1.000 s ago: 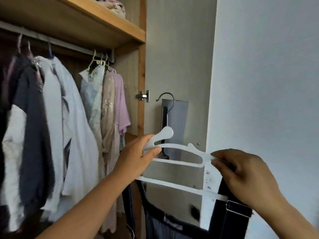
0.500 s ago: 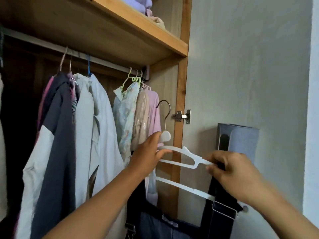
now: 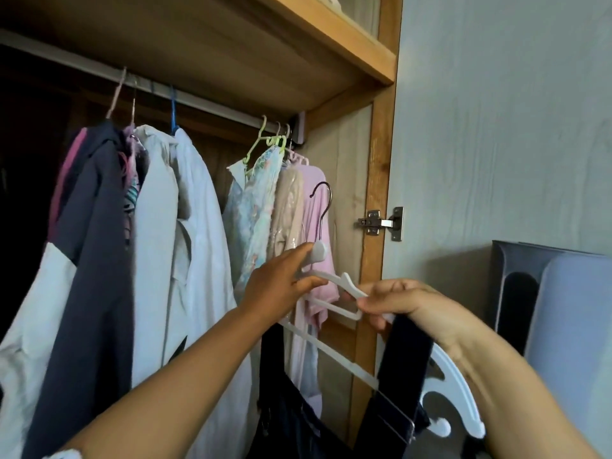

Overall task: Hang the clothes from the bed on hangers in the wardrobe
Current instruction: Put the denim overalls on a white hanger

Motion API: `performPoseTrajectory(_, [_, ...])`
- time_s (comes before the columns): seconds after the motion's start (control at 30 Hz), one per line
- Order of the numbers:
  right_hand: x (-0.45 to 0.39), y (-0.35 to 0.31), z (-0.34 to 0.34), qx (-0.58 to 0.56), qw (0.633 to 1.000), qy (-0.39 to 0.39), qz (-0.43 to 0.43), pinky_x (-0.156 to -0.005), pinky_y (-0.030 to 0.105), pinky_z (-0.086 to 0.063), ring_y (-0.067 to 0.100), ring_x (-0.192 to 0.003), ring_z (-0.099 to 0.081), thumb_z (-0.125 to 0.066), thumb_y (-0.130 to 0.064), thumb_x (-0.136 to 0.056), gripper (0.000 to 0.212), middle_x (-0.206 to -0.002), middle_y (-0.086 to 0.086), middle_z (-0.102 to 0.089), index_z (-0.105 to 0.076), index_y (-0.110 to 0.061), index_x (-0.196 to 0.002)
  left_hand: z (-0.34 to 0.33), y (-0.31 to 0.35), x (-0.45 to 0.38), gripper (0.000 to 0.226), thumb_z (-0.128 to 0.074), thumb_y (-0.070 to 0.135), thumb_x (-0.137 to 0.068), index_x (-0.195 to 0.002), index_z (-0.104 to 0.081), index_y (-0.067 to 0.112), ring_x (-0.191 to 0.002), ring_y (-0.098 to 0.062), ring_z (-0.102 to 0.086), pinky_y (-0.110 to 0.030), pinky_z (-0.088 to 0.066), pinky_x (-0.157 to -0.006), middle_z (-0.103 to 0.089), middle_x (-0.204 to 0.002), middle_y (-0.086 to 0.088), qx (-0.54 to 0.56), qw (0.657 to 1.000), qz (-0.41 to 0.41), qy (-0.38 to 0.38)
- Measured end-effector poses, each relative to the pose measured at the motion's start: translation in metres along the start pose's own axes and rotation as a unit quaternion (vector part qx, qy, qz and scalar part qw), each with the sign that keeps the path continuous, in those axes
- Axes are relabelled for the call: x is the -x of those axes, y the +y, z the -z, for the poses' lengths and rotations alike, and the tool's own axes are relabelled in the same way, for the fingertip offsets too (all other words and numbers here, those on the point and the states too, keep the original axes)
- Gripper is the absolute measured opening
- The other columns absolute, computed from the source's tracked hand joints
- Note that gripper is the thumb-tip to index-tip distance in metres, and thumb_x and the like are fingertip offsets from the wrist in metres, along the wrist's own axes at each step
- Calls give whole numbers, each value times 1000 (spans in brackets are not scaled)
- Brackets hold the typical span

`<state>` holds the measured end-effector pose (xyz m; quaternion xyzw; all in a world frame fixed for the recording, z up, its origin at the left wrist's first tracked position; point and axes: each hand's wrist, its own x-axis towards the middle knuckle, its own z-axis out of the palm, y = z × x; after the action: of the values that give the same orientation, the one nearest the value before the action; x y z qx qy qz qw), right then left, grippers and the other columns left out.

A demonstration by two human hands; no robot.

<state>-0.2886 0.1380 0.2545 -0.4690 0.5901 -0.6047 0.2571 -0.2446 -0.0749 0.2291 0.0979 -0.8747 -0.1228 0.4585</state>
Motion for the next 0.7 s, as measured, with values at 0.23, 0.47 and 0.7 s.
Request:
performPoseTrajectory(0.23, [-6,0,12,-78,996,14,-28,-38,12,-38,9,-33,-43,-53,12,-73,15,-42,7,-52,-64,8,-83,31,-42,2,97,-40,84,-70,-145,-30,24,-138,-20,-27,-32,-25,-111,-29,-152,-1,-30,992,113,-39])
performPoseTrajectory(0.47, [14,-44,15,-119,991,-50,-43,-37,11,-31,8,-31,-39,-55,-1,-61,25,-41,4,-45,-66,6,-81,58,-76,30,104,-24,90,-67,-149,-18,27,-144,-32,1,-50,-10,-116,-13,-157,-4,-159,960,228,-41])
performPoseTrajectory(0.7, [-12,-59,-9,-91,993,-46,-64,-31,13,-28,8,-28,-33,-55,-3,-57,33,-37,4,-37,-63,8,-87,77,-80,38,76,-30,68,-86,-146,-28,22,-144,-27,-6,-46,-17,-115,-17,-156,-6,-205,953,219,32])
